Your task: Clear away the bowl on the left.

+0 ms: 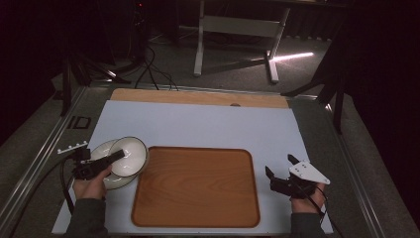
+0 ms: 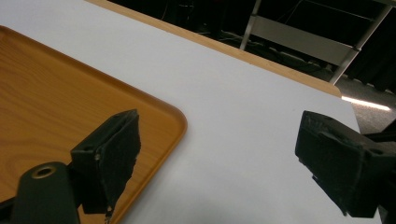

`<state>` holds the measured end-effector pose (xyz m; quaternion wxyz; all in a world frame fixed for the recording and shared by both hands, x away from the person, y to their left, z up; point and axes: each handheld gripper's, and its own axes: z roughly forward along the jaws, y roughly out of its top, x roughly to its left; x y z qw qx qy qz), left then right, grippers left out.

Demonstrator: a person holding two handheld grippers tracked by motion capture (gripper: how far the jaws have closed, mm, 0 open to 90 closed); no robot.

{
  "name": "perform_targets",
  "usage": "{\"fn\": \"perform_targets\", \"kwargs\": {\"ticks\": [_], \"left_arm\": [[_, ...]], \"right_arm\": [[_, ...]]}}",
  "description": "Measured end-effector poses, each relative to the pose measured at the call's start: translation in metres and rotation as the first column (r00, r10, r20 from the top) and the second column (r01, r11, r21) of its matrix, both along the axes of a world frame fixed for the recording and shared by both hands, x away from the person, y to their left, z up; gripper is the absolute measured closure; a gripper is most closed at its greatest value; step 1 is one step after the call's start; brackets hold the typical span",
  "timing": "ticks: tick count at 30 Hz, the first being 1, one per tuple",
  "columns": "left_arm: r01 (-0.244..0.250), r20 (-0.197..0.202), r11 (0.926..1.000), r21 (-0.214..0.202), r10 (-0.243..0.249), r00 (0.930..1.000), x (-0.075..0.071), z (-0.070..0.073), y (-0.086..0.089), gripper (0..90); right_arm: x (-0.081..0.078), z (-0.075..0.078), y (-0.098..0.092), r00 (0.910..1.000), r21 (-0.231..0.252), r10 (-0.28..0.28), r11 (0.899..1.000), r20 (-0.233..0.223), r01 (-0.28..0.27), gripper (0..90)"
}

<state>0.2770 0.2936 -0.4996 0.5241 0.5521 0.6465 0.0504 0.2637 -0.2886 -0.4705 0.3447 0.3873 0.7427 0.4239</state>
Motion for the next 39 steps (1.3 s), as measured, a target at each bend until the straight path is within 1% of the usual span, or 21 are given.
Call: {"fn": "perform_targets", "kwargs": {"ticks": [4,9,22,39], "left_arm": [[0.016,0.000,0.9998,0.013,-0.016,0.9999,0.001,0.001,-0.006,79.8],[0.035,0.001,0.9993,0.013,-0.035,0.9994,0.003,0.001,-0.012,79.7],[0.039,0.004,0.9990,0.020,-0.039,0.9992,0.003,0.002,-0.016,79.6],[0.065,0.001,0.9972,0.036,-0.065,0.9979,0.005,0.002,-0.026,79.4]], "right_arm": [[0.000,0.000,0.000,1.0000,-0.002,0.000,1.000,0.001,0.000,13.8],[0.000,0.000,0.000,1.0000,-0.001,0.000,1.000,0.000,0.000,13.8],[0.000,0.000,0.000,1.0000,-0.003,0.002,1.000,-0.001,-0.002,13.8],[0.000,0.000,0.000,1.0000,-0.005,0.003,1.000,-0.001,-0.003,13.8]]}}
